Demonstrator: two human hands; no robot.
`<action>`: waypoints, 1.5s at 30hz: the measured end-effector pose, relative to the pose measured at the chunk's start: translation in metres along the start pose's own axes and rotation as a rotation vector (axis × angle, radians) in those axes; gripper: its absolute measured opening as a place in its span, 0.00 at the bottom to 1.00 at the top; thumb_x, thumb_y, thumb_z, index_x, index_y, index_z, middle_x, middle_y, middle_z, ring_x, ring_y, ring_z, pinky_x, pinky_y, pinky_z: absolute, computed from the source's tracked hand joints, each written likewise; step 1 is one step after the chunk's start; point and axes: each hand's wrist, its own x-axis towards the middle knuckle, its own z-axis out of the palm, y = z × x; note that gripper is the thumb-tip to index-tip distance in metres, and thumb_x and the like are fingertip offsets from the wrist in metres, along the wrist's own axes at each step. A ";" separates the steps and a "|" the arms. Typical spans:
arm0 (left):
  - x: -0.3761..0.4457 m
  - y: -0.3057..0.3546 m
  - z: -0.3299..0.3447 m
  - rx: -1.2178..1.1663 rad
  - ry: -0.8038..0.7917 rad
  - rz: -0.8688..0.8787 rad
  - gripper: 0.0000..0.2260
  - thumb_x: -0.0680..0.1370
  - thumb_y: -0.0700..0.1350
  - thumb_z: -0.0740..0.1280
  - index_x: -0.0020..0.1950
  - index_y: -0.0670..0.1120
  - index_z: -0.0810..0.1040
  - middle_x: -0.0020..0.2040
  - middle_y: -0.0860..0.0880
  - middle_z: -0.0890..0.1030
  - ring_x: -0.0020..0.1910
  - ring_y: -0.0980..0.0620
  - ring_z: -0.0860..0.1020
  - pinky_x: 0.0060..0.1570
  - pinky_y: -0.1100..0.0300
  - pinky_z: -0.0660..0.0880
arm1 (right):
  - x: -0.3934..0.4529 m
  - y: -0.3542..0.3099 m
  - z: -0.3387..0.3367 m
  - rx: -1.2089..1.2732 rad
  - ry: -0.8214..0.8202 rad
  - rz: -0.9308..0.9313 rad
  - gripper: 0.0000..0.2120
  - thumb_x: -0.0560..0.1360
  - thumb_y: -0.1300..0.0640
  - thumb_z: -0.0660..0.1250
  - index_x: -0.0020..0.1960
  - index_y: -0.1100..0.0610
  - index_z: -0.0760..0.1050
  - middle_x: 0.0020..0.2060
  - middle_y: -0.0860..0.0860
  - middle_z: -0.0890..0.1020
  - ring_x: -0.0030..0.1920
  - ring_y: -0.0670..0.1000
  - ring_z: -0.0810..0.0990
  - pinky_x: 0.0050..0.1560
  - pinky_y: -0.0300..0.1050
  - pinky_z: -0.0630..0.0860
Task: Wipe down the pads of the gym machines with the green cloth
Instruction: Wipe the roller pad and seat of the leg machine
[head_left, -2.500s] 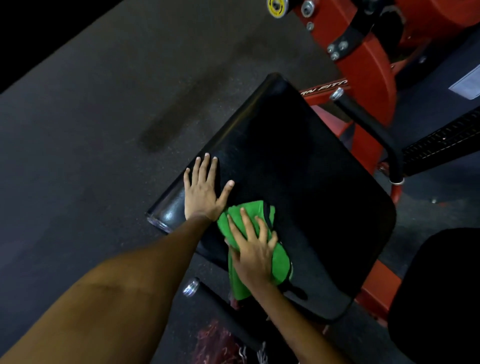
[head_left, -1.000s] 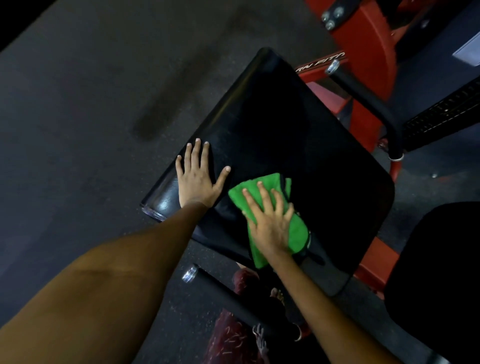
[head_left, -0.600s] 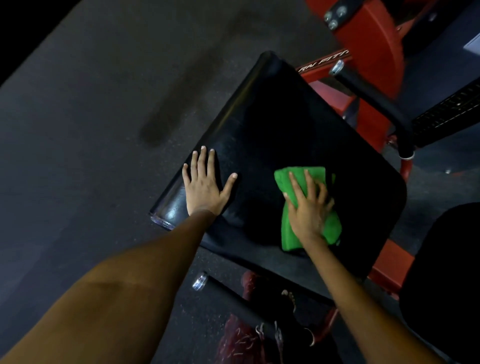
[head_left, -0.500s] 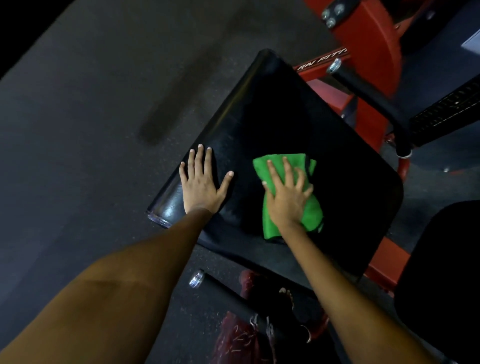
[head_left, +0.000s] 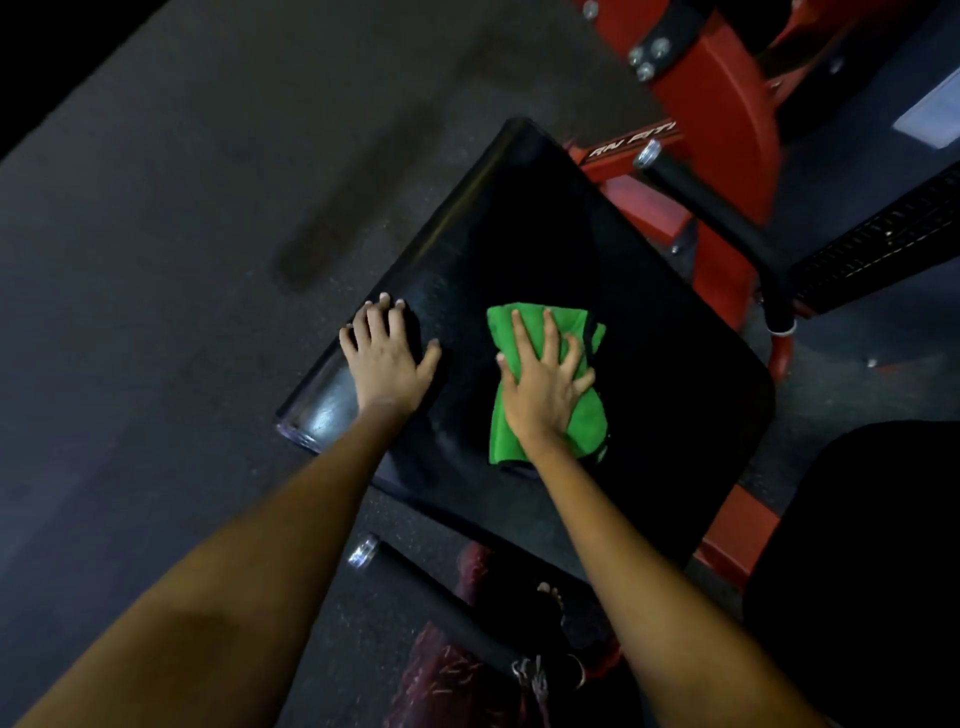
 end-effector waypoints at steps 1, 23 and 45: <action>0.008 0.011 -0.002 -0.011 0.006 -0.053 0.33 0.73 0.61 0.51 0.65 0.37 0.70 0.64 0.37 0.71 0.65 0.37 0.67 0.67 0.41 0.58 | -0.006 -0.002 0.002 -0.032 -0.007 -0.071 0.28 0.76 0.44 0.63 0.74 0.38 0.58 0.75 0.49 0.60 0.71 0.60 0.62 0.62 0.69 0.61; 0.029 0.068 0.034 0.142 -0.065 0.394 0.30 0.79 0.59 0.45 0.77 0.45 0.58 0.78 0.43 0.56 0.77 0.45 0.52 0.73 0.46 0.41 | 0.027 0.096 -0.012 -0.011 0.025 -0.036 0.25 0.74 0.44 0.58 0.70 0.45 0.68 0.69 0.53 0.71 0.66 0.60 0.66 0.54 0.73 0.67; 0.029 0.068 0.041 0.158 -0.017 0.395 0.29 0.79 0.58 0.50 0.75 0.43 0.62 0.76 0.42 0.60 0.76 0.44 0.56 0.72 0.44 0.48 | 0.152 0.047 -0.037 0.107 0.058 0.236 0.25 0.79 0.44 0.59 0.74 0.41 0.60 0.76 0.48 0.58 0.73 0.58 0.56 0.66 0.64 0.56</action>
